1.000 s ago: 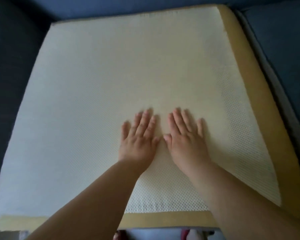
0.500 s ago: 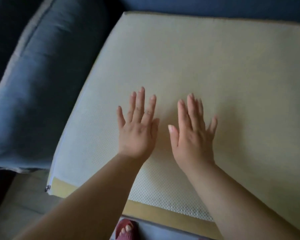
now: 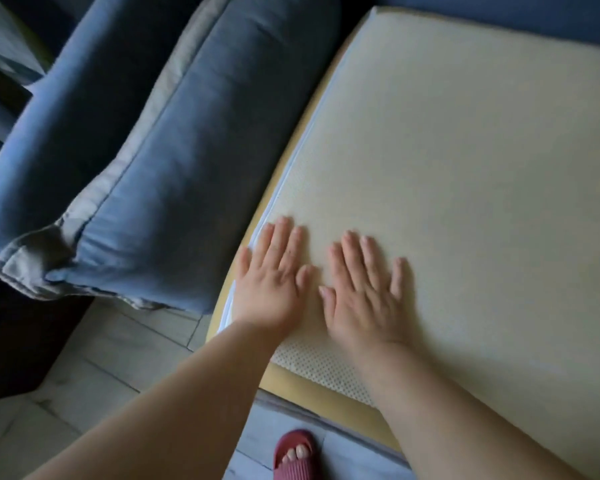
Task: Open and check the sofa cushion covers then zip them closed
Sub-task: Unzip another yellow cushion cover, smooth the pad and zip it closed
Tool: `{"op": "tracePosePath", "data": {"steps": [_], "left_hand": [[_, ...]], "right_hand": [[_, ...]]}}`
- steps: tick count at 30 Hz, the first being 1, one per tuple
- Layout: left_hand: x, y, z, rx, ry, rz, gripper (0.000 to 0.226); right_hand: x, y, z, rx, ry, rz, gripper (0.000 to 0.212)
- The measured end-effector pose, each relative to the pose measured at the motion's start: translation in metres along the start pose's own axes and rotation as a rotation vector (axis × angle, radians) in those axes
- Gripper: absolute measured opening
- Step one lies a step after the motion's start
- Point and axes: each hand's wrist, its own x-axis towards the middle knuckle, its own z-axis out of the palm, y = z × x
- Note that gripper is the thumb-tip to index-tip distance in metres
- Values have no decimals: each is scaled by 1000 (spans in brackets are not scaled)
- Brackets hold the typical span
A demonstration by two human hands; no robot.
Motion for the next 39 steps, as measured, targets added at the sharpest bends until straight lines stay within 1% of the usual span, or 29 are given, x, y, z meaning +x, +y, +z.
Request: {"op": "tracePosePath", "data": {"steps": [1, 4, 6, 11, 14, 15, 16, 18, 19, 20, 21, 22, 24, 26, 27, 29, 31, 32, 33, 35, 36, 37, 39], "left_hand": [[0, -6, 5, 7, -30, 0, 61], [5, -10, 7, -14, -31, 15, 60], [4, -12, 8, -23, -8, 26, 61], [4, -12, 7, -20, -45, 33, 64], [4, -9, -2, -21, -42, 30, 62], [0, -7, -6, -25, -5, 22, 59], [-5, -1, -10, -32, 64, 29, 57], [-20, 15, -18, -68, 227, 77, 56], [-31, 23, -19, -83, 283, 110, 56], [-43, 30, -17, -92, 302, 138, 56], [-56, 35, -10, -85, 283, 163, 56], [-67, 37, -2, -48, 234, 185, 56], [-81, 36, 15, 68, 106, 201, 57], [-83, 33, 22, 104, 31, 185, 59], [-81, 35, 18, 85, 39, 170, 59], [-76, 45, 3, 50, 97, 168, 59], [-77, 55, -4, 50, 136, 207, 58], [-79, 59, -3, 54, 119, 224, 59], [-81, 64, 0, 64, 70, 230, 60], [-81, 66, 10, 102, -50, 210, 64], [-82, 66, 13, 112, -84, 186, 65], [-82, 69, 12, 103, -80, 170, 65], [-81, 85, 2, 77, 24, 214, 63]], "right_hand": [[0, 0, 9, -37, -29, -2, 62], [3, -1, 11, -86, -17, -2, 63], [4, -3, 10, -83, -10, -5, 63], [3, -4, 11, -100, -4, 6, 63], [5, -6, 9, -80, -45, 6, 63], [5, -7, 4, -49, -42, -2, 63], [5, -5, -3, -23, -2, -16, 63], [0, 3, -21, 16, 119, -24, 63], [-7, 7, -33, 28, 192, -12, 63], [-17, 11, -43, 36, 257, -2, 64], [-31, 16, -46, 33, 286, -6, 64], [-47, 21, -43, 16, 269, -19, 65], [-75, 29, -25, -52, 135, -53, 63], [-88, 33, -13, -61, 6, -62, 61], [-85, 36, -15, -29, 1, -47, 60], [-76, 35, -31, 29, 95, -18, 60], [-76, 39, -46, 46, 181, 1, 60], [-80, 45, -46, 45, 188, 13, 61], [-85, 51, -44, 35, 160, 24, 61], [-97, 64, -33, 0, 50, 20, 62], [-104, 70, -30, -4, 18, 14, 63], [-109, 77, -31, 3, 22, 21, 63], [-113, 90, -44, 23, 123, 61, 63]]}}
